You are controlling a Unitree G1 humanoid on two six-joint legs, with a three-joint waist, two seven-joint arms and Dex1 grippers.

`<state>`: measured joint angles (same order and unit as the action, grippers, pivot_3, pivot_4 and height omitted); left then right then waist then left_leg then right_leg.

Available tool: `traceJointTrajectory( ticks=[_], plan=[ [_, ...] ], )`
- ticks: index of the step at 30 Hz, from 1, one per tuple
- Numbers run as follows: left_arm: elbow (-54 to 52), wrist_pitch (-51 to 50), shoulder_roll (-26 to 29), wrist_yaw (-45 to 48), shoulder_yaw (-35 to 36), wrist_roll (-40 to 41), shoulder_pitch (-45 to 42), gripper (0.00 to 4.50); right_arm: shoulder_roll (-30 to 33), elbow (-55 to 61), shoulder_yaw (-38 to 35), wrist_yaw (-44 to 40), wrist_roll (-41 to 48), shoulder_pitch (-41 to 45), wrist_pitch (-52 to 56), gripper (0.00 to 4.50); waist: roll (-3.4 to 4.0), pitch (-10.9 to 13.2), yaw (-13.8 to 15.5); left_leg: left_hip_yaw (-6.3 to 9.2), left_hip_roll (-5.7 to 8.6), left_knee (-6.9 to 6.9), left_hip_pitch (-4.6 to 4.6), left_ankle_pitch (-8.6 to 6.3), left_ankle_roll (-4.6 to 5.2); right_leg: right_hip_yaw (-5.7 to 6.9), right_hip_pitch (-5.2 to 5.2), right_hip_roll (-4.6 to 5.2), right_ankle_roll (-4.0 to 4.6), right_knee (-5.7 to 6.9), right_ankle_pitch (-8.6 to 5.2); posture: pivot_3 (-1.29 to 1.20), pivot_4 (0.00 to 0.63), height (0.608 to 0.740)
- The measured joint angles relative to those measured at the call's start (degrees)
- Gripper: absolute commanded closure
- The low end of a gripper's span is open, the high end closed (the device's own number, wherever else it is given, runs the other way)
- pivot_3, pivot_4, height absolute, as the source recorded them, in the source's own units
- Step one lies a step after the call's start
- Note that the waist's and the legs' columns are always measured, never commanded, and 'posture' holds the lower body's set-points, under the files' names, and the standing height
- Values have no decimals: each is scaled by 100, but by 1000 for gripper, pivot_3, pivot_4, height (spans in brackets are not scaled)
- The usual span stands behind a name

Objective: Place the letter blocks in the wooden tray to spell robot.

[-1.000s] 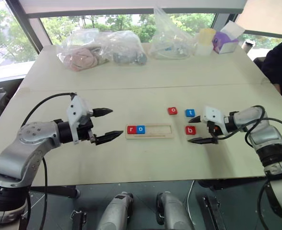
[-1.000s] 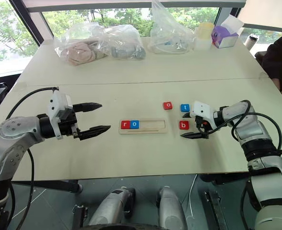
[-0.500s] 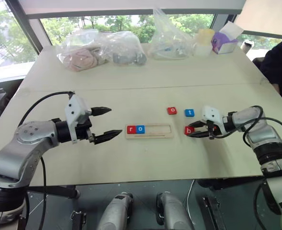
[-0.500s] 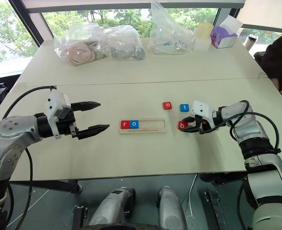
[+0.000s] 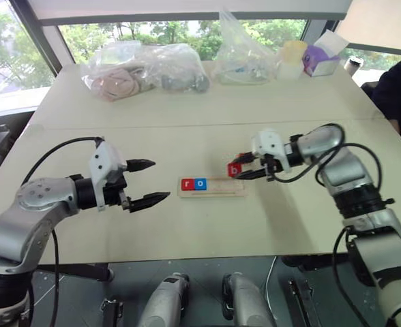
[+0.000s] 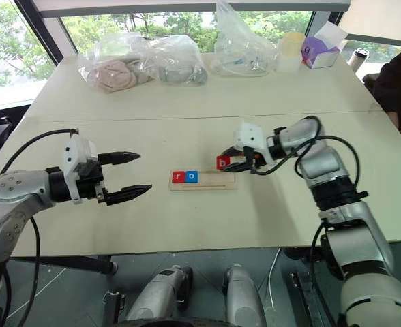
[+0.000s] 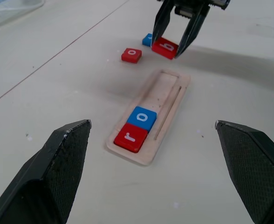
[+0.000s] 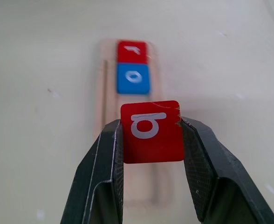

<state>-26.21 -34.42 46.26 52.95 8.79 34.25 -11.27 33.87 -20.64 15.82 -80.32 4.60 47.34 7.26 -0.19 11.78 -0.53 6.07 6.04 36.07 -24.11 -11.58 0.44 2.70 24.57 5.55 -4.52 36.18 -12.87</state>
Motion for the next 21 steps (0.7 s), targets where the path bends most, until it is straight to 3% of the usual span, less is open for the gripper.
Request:
traceJointTrajectory(
  ticks=[5,21],
  plan=[
    [-167,0,56,-25,92,26,112,0,-439,-250,236,268,-202,15,-25,3344,1,0,-2,0,2,0,0,1,-2,-3,2,-1,1,1,1,0,150,729],
    [-300,-1,88,-84,142,24,221,0,-802,-1111,375,486,-618,209,-435,3344,1,0,-18,0,1,-3,1,4,-7,-10,6,-8,1,4,2,0,150,729]
  ],
)
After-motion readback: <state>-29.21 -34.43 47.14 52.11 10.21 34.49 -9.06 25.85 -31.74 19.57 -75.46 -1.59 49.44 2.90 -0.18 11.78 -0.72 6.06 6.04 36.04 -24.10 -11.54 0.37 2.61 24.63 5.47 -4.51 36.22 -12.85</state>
